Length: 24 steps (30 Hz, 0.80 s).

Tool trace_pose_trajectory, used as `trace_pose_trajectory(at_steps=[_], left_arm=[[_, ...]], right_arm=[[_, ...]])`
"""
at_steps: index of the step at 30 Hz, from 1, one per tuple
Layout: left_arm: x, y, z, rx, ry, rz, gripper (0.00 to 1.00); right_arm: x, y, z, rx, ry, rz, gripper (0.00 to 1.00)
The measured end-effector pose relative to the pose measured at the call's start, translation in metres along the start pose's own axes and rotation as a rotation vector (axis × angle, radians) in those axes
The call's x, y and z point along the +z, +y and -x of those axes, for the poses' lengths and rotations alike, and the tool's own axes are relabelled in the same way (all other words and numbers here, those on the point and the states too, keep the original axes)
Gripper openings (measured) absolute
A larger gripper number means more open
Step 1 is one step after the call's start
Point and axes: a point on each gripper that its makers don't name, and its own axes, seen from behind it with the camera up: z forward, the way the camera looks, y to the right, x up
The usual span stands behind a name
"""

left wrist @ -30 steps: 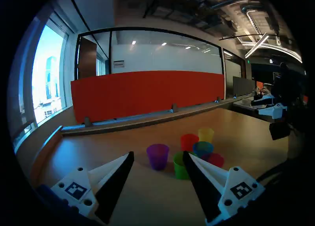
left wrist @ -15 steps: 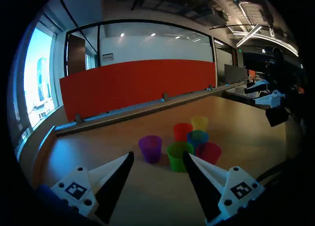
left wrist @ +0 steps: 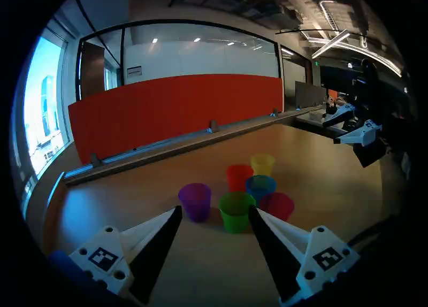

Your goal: Pour water

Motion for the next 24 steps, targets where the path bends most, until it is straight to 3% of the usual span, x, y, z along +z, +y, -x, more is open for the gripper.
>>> trace_pose_trajectory(at_steps=[24], left_arm=[[0.012, 0.005, -0.011, 0.052, -0.049, 0.065, 0.92]], right_arm=[[0.015, -0.005, -0.007, -0.046, -0.057, -0.060, 1.00]])
